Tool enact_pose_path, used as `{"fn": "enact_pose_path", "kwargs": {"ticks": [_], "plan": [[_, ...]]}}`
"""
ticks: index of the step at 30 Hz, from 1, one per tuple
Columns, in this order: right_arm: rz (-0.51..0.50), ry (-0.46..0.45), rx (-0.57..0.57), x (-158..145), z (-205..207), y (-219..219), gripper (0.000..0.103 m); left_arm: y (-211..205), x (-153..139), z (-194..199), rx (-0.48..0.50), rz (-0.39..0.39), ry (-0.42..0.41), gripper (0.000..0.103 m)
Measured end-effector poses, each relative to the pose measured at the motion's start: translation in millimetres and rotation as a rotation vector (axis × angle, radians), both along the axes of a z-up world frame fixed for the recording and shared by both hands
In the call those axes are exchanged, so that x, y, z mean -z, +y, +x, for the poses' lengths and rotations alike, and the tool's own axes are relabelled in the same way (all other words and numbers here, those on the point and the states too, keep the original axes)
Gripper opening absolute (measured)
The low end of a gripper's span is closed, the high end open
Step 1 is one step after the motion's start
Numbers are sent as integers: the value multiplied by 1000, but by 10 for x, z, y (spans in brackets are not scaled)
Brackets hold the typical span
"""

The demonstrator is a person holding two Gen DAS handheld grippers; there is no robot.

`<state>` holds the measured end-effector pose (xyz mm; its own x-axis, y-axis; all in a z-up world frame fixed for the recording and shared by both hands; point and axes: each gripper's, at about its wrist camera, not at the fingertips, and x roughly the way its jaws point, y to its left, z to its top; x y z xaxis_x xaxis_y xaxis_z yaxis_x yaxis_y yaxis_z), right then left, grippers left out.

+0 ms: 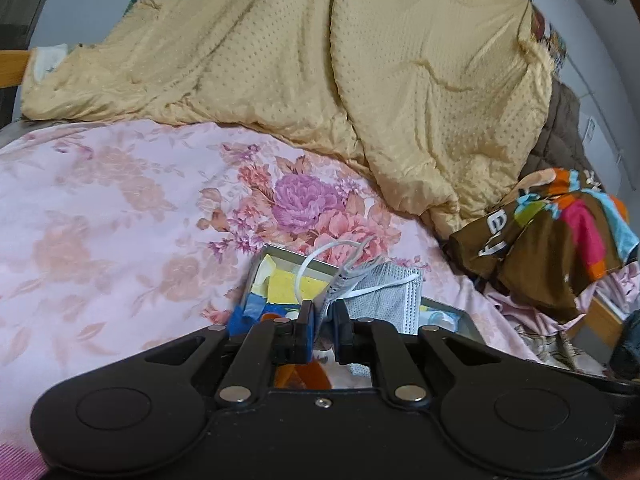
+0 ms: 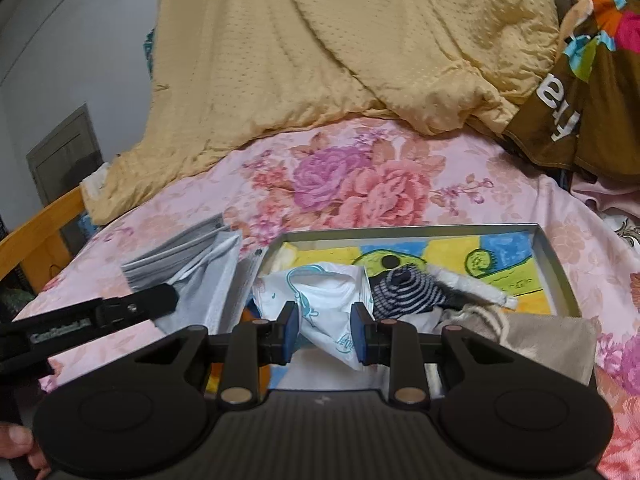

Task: Organize soft objects
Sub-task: 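Lift both masks and carry them over the tray, then open both grippers over the tray to drop the masks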

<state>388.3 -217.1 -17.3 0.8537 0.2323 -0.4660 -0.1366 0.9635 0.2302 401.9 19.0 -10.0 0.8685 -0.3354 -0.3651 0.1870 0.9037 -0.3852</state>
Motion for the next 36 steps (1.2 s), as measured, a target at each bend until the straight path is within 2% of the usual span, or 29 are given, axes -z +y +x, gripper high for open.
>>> {"fn": "enact_pose_path", "kwargs": {"ticks": [10,14,18,25,31,36], "plan": [[-13,28,20,88,253,-42,33,-348,125,489,-54,82,130,9],[-25,57,23,131,310,-21,36,-403,203,566,-77,111,194,10],[-28,71,22,120,321,-27,42,-443,219,557,-72,136,205,13],[-31,65,31,93,303,-72,50,-495,180,539,-60,172,211,23],[-18,62,40,82,294,-118,58,-450,176,513,-78,170,228,43],[-15,59,51,55,258,-158,65,-410,148,444,-90,165,231,52]]}}
